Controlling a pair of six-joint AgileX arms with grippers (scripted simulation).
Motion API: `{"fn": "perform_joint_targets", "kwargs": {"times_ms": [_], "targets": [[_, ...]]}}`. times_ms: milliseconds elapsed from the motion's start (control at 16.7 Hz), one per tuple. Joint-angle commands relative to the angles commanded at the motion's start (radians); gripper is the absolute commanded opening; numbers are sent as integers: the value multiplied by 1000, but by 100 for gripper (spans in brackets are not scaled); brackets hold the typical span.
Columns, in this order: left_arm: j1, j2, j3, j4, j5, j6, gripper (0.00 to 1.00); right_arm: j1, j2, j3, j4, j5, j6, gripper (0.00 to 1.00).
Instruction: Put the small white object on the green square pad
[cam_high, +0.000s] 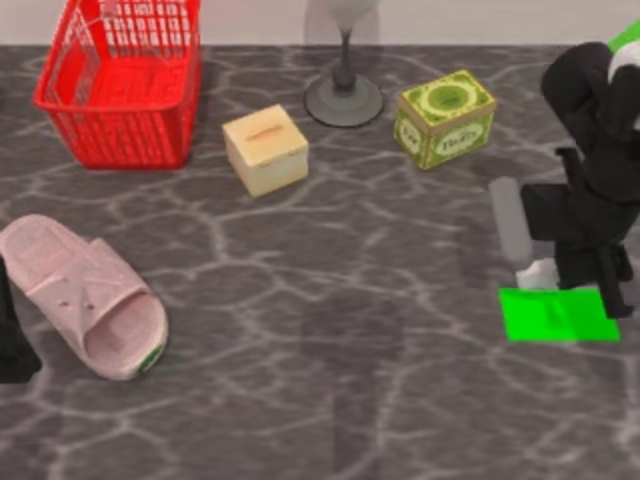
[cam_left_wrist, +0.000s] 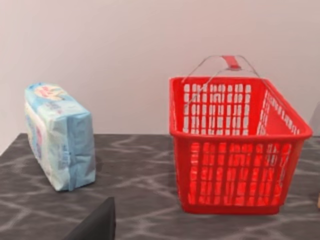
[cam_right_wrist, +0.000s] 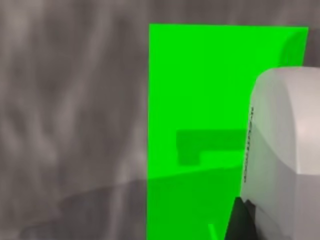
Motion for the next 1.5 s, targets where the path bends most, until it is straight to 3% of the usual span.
{"fn": "perform_joint_targets", "kwargs": {"times_ms": [180,480,1260,1500], "targets": [[0,0,0,0,0,0,100,-1,37,-68,99,1,-1,0],[0,0,0,0,0,0,100,-1,44,-80,114,1,-2,0],[0,0,0,0,0,0,100,-1,44,-80,114,1,-2,98],[0,0,0,0,0,0,100,-1,44,-80,114,1,-2,100]]}}
